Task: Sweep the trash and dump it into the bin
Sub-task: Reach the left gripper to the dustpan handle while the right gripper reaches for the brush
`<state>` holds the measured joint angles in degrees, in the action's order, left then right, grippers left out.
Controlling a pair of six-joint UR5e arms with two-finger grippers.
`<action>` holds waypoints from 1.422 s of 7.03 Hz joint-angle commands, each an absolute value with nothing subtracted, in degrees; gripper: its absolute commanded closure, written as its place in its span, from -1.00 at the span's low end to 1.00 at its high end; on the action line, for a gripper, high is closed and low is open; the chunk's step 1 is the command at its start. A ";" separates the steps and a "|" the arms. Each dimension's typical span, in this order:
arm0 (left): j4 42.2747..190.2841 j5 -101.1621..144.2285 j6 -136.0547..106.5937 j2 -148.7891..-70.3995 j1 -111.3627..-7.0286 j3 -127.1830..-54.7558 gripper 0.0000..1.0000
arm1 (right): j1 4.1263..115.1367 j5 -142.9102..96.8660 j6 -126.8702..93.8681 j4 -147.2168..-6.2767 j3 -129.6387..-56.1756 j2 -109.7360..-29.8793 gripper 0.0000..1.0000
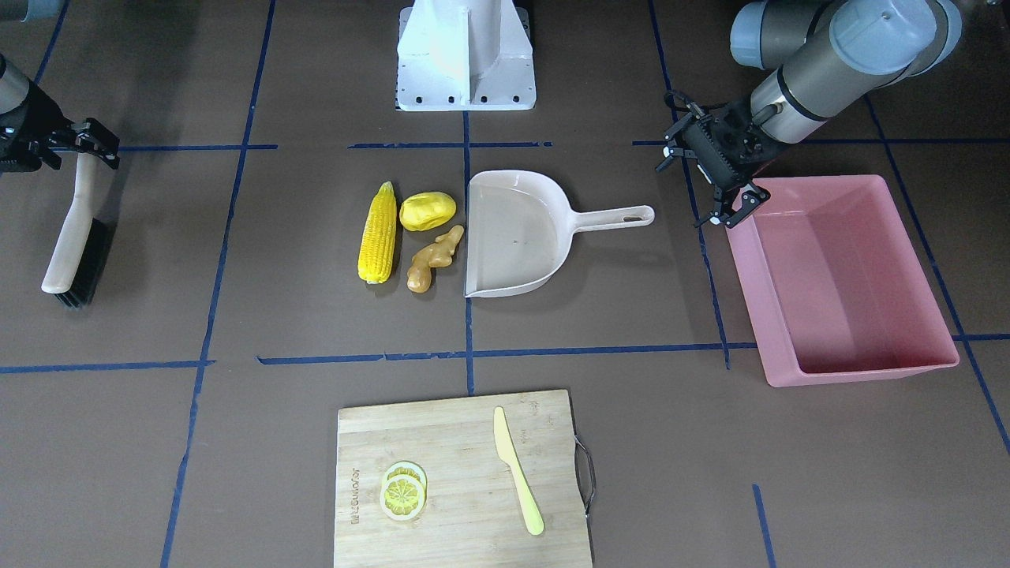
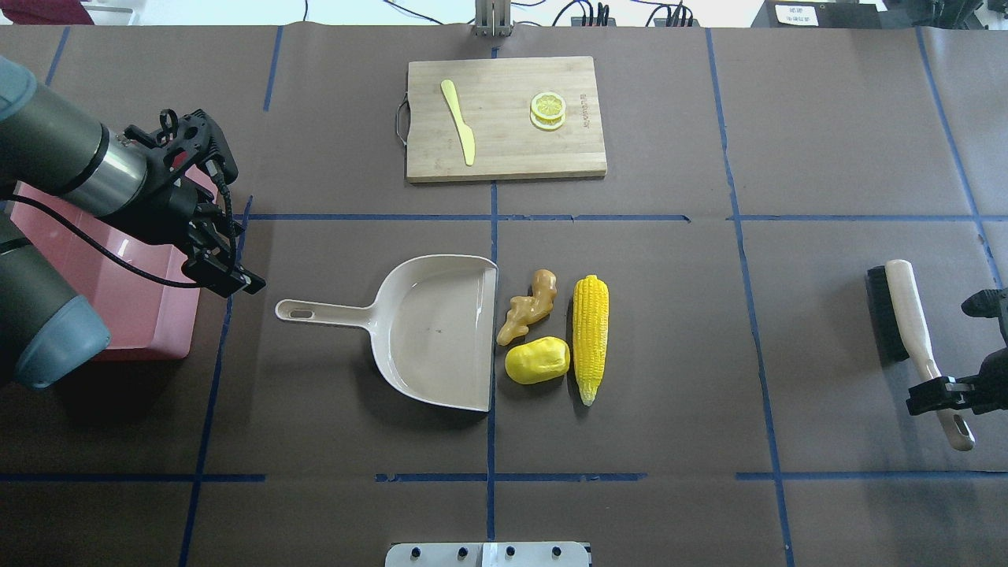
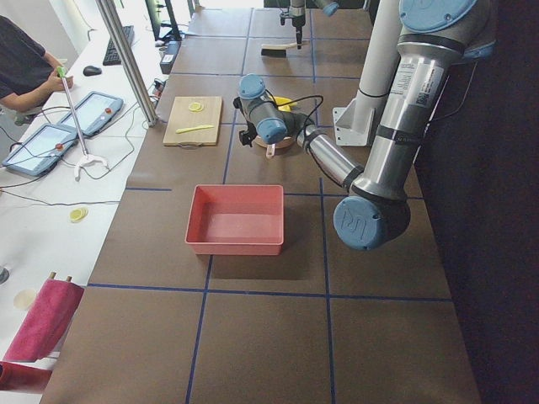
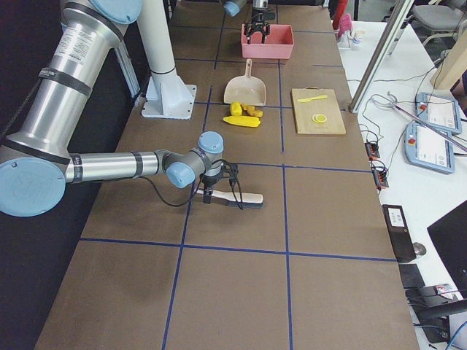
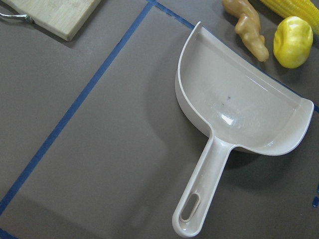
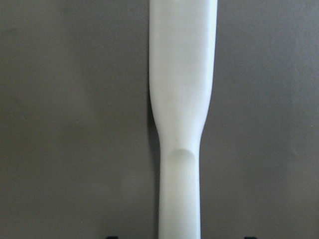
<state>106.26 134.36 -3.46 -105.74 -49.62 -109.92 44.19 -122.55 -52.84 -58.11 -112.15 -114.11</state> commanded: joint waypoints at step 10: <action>106.26 129.64 14.47 -114.33 -42.63 -98.11 -0.99 | 38.51 -121.56 -55.11 -54.84 -118.29 -109.86 1.00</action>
<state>106.25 129.50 10.25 -112.59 -42.66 -101.02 39.42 -121.86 -55.10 -54.81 -117.19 -110.10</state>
